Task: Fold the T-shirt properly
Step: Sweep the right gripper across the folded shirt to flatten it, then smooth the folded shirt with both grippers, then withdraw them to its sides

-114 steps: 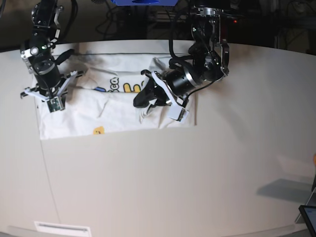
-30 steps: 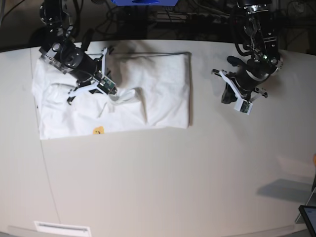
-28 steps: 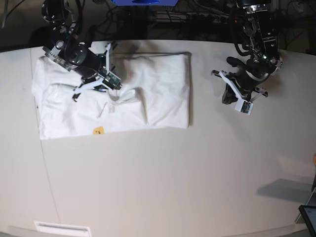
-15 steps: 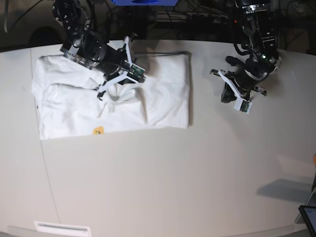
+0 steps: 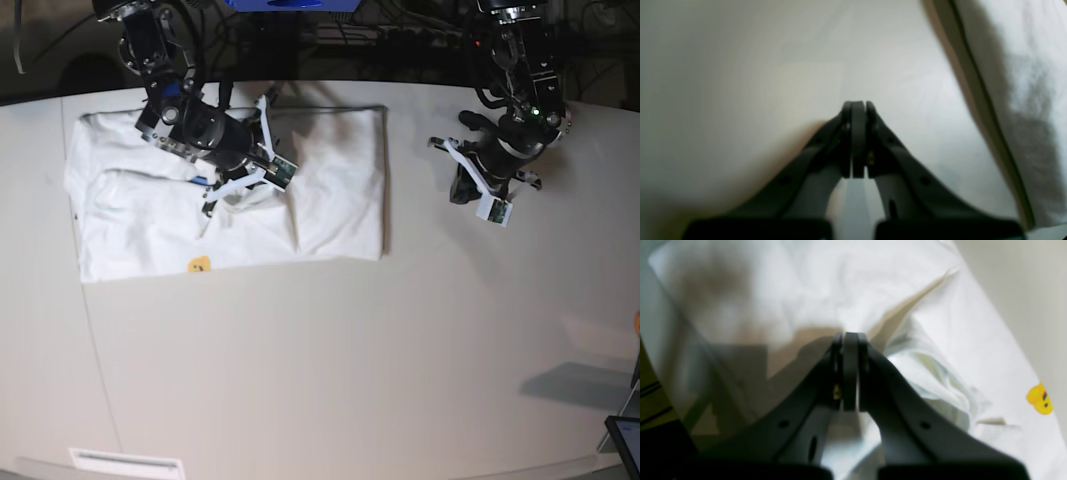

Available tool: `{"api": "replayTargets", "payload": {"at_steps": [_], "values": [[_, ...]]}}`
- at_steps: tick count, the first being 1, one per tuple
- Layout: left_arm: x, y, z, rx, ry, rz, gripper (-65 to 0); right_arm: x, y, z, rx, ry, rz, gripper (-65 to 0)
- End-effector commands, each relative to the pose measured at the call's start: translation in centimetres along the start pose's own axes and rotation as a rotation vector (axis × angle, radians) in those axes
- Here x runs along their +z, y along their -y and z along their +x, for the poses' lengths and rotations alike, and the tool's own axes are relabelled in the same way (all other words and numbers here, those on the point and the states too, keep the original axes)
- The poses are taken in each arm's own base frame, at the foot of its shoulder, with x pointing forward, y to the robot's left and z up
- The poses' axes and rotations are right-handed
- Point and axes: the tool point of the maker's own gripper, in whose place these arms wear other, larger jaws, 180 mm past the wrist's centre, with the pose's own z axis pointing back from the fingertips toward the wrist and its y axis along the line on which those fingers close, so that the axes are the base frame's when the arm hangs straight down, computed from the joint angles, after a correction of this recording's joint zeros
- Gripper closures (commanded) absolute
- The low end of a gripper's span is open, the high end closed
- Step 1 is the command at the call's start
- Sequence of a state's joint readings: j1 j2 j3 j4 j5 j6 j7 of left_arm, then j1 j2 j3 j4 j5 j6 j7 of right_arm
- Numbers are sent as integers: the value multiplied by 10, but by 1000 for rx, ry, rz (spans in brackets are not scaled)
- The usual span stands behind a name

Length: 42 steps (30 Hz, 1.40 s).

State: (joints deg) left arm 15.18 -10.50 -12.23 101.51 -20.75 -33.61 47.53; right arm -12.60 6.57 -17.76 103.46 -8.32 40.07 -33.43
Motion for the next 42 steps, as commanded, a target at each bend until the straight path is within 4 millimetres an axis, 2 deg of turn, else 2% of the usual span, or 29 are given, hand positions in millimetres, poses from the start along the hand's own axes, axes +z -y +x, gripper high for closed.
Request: {"api": "replayTargets", "payload": {"at_steps": [1, 7, 13, 16, 18, 22, 25, 30, 34, 38, 42], "values": [[3, -4, 12, -12, 41, 6, 0, 0, 4, 8, -2, 32, -6, -1], [3, -5, 11, -14, 38, 7, 0, -10, 15, 3, -2, 10, -6, -1], [3, -5, 10, -11, 35, 8, 0, -10, 32, 10, 23, 21, -34, -1], [-1, -7, 2, 6, 14, 4, 0, -11, 38, 12, 31, 23, -42, -1], [-5, -8, -6, 21, -5, 0, 0, -14, 42, 8, 31, 9, -41, -1], [-9, -8, -18, 44, -34, -6, 0, -20, 56, -16, 8, -49, -46, -1], [-9, -8, -21, 48, -42, -8, 0, -23, 66, -17, 10, -56, -53, -1], [-9, -8, -20, 46, -38, -7, 0, -16, 87, -19, 49, -70, -86, -1], [-9, -8, -20, 46, -38, -7, 0, -10, 95, -20, 67, -93, -107, -1], [-9, -8, -19, 47, -36, -7, 0, 3, 104, -4, 111, -74, -152, -1], [-10, -6, -18, 49, -32, -9, 0, 18, 129, 3, 103, -64, -226, -1]]}}
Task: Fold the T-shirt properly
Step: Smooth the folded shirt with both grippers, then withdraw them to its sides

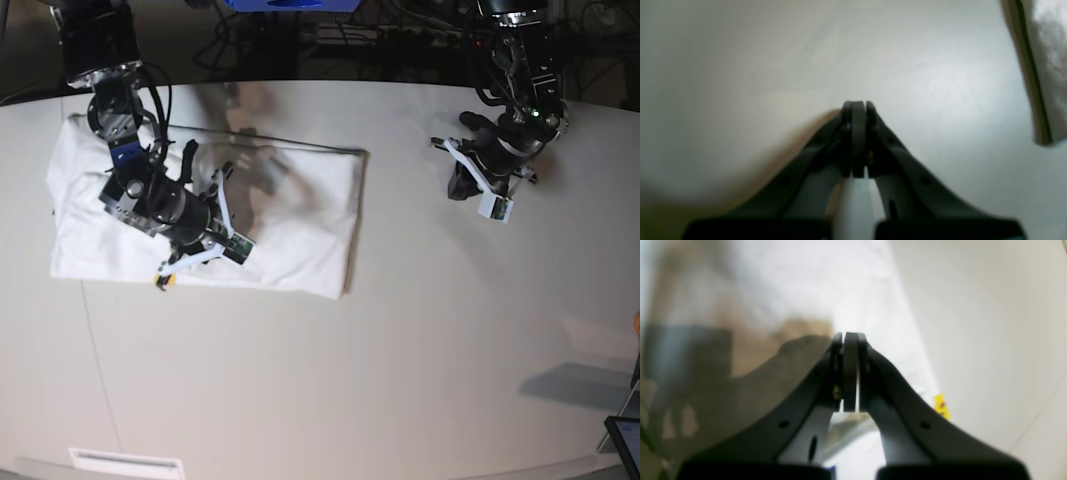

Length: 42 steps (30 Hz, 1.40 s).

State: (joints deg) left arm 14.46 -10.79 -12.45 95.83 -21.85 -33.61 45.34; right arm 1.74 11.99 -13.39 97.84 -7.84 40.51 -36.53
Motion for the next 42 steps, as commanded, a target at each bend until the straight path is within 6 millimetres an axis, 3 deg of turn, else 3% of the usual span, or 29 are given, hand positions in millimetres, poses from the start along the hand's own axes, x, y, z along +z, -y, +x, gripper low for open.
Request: {"api": "replayTargets", "payload": {"at_steps": [1, 3, 6, 8, 14, 18, 24, 28, 34, 36, 38, 40, 42], "values": [[1, -2, 0, -13, -12, 9, 0, 6, 19, 3, -5, 16, -51, -1], [2, -2, 0, -14, -11, 9, 0, 12, 28, -9, -17, -14, -75, -1], [1, 1, 5, -14, 6, 1, 0, 13, 18, -28, -33, -73, -57, -1], [1, 4, 22, -21, 77, -4, 0, 19, 14, -36, -57, -80, -64, -1], [3, 35, 72, -65, 229, -51, 0, 35, 9, -33, -68, -63, -91, -1], [-3, 57, 83, -99, 245, -109, 0, 32, -2, -45, -85, -88, -64, -1], [-7, 75, 99, -127, 279, -157, 0, 27, -11, -58, -106, -118, -35, -1], [-10, 99, 117, -173, 313, -215, 0, 28, -10, -55, -101, -110, -40, -1], [-8, 146, 154, -248, 410, -322, -10, 44, 5, -26, -54, -37, -100, -1], [-11, 156, 161, -237, 426, -341, -69, 53, 16, -21, -55, -22, -141, -10], [-19, 161, 161, -214, 417, -357, -170, 61, 31, -21, -104, -10, -200, -10], [-27, 162, 156, -195, 395, -364, -270, 72, 50, -30, -183, -11, -276, -13], [-33, 163, 148, -179, 372, -370, -353, 83, 65, -46, -259, -27, -343, -57]]}}
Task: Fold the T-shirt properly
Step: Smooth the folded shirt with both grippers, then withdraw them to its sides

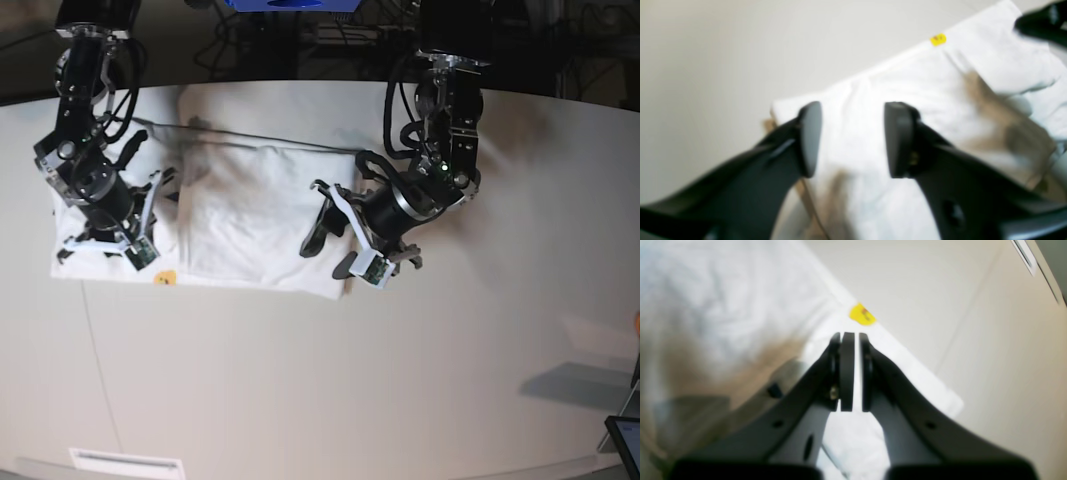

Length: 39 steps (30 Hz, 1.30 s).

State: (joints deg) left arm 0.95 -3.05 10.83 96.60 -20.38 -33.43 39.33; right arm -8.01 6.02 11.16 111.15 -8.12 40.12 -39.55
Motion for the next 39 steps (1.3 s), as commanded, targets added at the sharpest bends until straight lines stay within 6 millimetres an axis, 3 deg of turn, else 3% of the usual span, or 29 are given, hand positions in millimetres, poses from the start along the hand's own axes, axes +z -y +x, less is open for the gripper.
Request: {"api": "replayTargets", "payload": {"at_steps": [1, 5, 8, 12, 16, 23, 29, 34, 39], "values": [[-2, 1, 16, 5, 59, -10, -376, 5, 14, 7, -12, 31, -41, -100], [-10, -3, 4, 32, 27, -14, -388, 13, 27, -16, -55, -14, -84, -221], [-17, -2, -3, 49, 7, -25, -388, 16, 26, -24, -63, -32, -83, -210], [-26, 28, 13, 4, 73, -107, -386, 16, 19, -32, -88, -47, -73, -207], [-34, 44, 4, 5, 53, -151, -386, 19, 22, -41, -142, -63, -99, -207], [-44, 37, -43, 74, -67, -147, -386, 31, 43, -61, -189, -99, -169, -207], [-40, 32, -84, -25, -200, -100, -386, 39, 56, -73, -214, -125, -214, -207], [-17, 5, -85, -46, -199, -7, -386, 47, 63, -86, -234, -151, -242, -207], [5, -21, -88, -75, -212, 54, -386, 47, 64, -84, -235, -147, -245, -212]]}}
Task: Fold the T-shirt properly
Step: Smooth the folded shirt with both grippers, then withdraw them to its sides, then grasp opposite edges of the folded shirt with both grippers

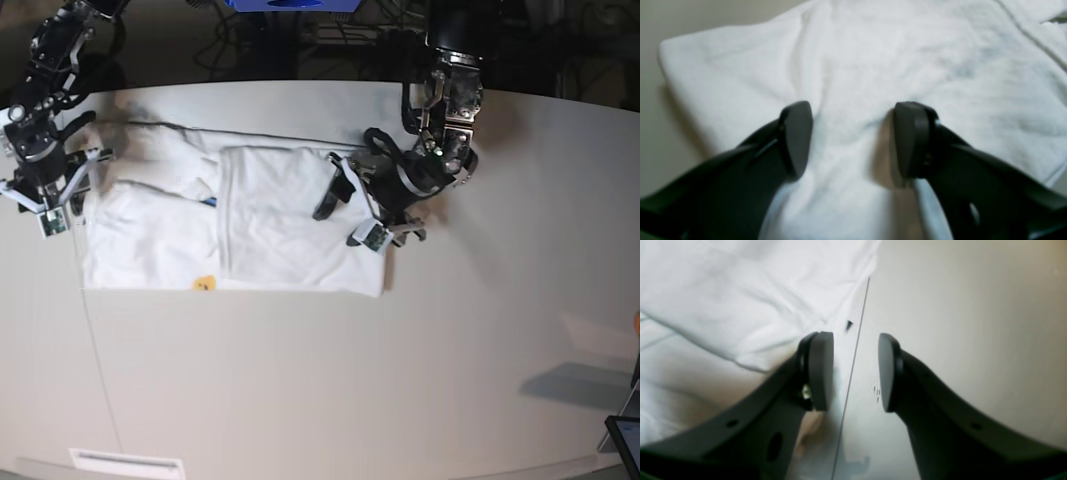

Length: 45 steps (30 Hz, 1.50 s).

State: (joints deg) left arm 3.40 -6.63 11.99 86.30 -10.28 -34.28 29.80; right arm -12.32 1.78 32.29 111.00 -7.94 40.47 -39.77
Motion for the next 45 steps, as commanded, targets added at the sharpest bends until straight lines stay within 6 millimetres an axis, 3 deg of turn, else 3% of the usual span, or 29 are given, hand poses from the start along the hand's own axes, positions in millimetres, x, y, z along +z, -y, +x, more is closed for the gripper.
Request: {"api": "replayTargets", "payload": {"at_steps": [1, 4, 9, 14, 19, 23, 27, 32, 35, 38, 41, 45], "values": [[5, -6, -16, -18, -71, 26, -386, 2, 8, 13, -2, 45, -22, -218], [11, -9, -24, -24, -88, 30, -386, 0, 0, 17, -23, 56, -7, -260], [24, -5, -19, -35, -65, 45, -386, -2, -9, 26, -113, 87, 67, -364], [46, -27, -11, -29, -31, 129, -386, 0, 1, 29, -159, 92, 95, -392], [62, -50, -9, -25, -21, 195, -386, 1, 12, 31, -224, 84, 123, -473], [67, -53, 3, -44, 6, 211, -386, 6, 26, 25, -350, 86, 146, -482], [72, -49, 15, -64, 36, 215, -386, 14, 27, 26, -455, 114, 216, -482], [81, -47, 17, -93, 3, 230, -386, 7, 13, 16, -554, 91, 331, -482], [98, -70, 13, -67, 1, 308, -386, -10, -6, -4, -659, 47, 426, -482], [118, -95, 6, -46, -9, 389, -386, -17, -7, -19, -715, 21, 473, -482], [139, -119, 0, -46, -29, 460, -386, -20, -5, -24, -747, 21, 500, -482], [157, -133, -15, -70, -84, 491, -386, -22, -12, -28, -787, 18, 543, -482]]}}
